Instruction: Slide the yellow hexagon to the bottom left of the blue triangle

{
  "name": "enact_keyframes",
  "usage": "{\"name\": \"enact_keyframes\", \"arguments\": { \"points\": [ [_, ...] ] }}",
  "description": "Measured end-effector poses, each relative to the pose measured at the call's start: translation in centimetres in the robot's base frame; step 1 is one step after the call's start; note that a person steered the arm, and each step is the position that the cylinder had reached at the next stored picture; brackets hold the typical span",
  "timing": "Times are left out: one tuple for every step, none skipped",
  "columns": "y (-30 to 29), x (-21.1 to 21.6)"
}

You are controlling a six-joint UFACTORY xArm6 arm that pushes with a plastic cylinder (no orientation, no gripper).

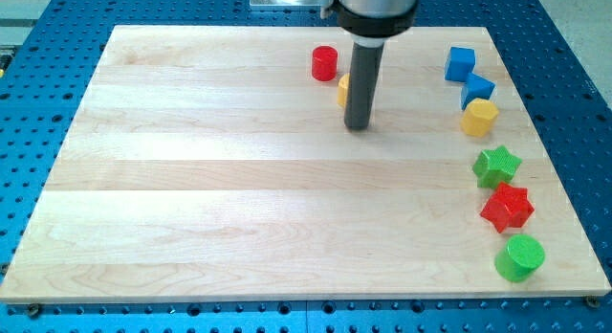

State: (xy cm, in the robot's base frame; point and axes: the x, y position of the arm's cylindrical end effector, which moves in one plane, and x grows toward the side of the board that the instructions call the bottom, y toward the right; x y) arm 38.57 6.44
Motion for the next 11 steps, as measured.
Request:
{"name": "enact_keyframes", "arguments": {
  "points": [
    [-0.7, -3.8],
    [1.5, -3.2],
    [4.7, -0.1],
    [8.3, 1.6],
    [13.3, 3.1],
    [13.5, 4.4],
    [18.5, 6.3],
    [20.1, 5.1],
    [13.2, 3.2],
    [13.1, 3.3],
    [19.2, 3.5]
  ]
}}
